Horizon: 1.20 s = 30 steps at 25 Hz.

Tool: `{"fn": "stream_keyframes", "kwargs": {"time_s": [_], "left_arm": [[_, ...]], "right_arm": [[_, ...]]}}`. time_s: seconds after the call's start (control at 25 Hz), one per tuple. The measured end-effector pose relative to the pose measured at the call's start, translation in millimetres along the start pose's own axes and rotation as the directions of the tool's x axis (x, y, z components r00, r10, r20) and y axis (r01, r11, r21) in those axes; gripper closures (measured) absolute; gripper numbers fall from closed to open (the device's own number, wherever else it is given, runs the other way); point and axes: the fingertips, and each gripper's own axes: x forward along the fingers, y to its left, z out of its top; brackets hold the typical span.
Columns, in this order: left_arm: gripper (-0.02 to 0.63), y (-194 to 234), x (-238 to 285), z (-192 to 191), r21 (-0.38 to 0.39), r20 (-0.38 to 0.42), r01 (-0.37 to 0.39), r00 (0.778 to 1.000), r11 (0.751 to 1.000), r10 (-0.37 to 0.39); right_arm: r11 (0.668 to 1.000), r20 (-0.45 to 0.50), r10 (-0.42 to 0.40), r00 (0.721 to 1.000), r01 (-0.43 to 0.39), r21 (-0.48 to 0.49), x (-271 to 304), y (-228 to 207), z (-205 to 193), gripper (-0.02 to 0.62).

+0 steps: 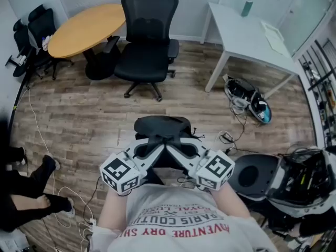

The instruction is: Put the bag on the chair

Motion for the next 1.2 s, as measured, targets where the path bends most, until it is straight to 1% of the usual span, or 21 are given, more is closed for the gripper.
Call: {"fn": "stream_keyframes", "kwargs": {"time_s": [0.08,0.24,0.48,0.56,0.64,0.76,0.84,1.04,1.2], "left_arm": [[0.546,20.9,2.6,5.0,-0.009,-0.011,0.015,1.0,1.0,-0.015],[0.546,68.2,1.0,20.0,-0.01,-0.025,0.067,0.997,0.998,-0.067],[0.546,152.5,-4.5,52.9,-0.009,-0.034,0.137,0.99,0.99,-0.138],[0.546,179.3,-8.3,63.9,-0.015,-0.03,0.152,0.988,0.988,-0.152],[0.546,200.4,-12.3,73.3,0.003,-0.038,0.158,0.987,0.987,-0.157],[0.546,230.2,-11.6,89.9,0.06,-0.055,0.155,0.987,0.986,-0.151],[0.546,250.8,-8.1,98.1,0.07,-0.055,0.144,0.989,0.987,-0.14],[0.546,303.9,4.1,111.0,0.001,-0.022,0.1,0.995,0.995,-0.1],[0.546,354.7,30.7,121.2,-0.036,-0.022,0.056,0.998,0.998,-0.057]], "right_arm": [[1.0,0.006,-0.014,1.0,0.014,0.005,17.6,-13.5,6.6,0.549],[0.998,0.022,-0.052,0.998,0.052,-0.032,60.3,-38.3,23.5,0.549],[0.993,0.039,-0.115,0.993,0.115,-0.017,136.1,-77.7,57.0,0.549],[0.991,0.03,-0.129,0.991,0.13,-0.03,161.1,-87.7,67.0,0.549],[0.989,0.027,-0.139,0.99,0.14,-0.038,181.2,-94.5,75.4,0.549],[0.987,0.05,-0.159,0.986,0.16,-0.03,206.6,-110.7,91.5,0.549],[0.987,0.055,-0.161,0.985,0.162,-0.016,222.7,-124.8,99.3,0.549],[0.992,0.036,-0.126,0.991,0.127,-0.012,259.9,-160.6,109.4,0.549],[0.996,0.021,-0.084,0.996,0.084,-0.025,290.4,-210.0,118.6,0.548]]}}
